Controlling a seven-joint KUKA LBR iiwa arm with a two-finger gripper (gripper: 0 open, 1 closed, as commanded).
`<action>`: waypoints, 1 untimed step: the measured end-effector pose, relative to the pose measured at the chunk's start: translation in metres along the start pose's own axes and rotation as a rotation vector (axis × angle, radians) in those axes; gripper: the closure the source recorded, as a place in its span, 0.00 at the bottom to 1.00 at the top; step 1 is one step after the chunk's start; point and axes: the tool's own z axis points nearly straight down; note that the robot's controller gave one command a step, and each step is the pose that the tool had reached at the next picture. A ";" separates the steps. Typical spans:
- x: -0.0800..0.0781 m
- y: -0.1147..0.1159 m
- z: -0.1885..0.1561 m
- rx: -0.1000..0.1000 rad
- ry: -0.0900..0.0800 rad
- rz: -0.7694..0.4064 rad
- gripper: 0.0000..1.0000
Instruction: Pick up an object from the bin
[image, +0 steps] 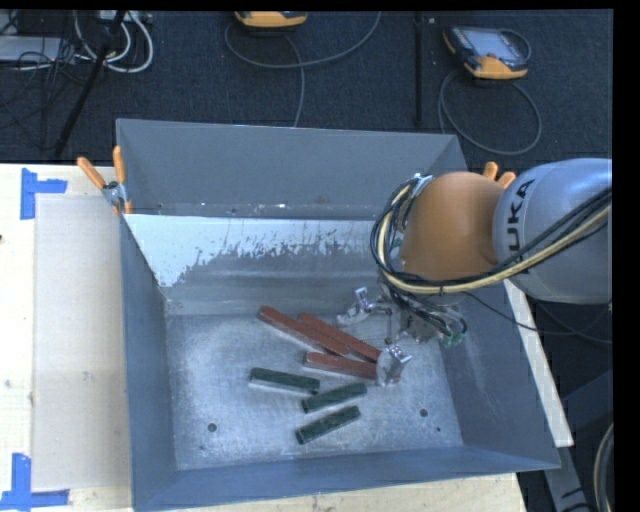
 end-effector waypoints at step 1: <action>-0.003 0.024 -0.016 0.002 -0.004 -0.085 0.00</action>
Offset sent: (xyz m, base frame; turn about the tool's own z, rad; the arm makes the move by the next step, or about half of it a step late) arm 0.0070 0.0300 -0.0242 -0.1632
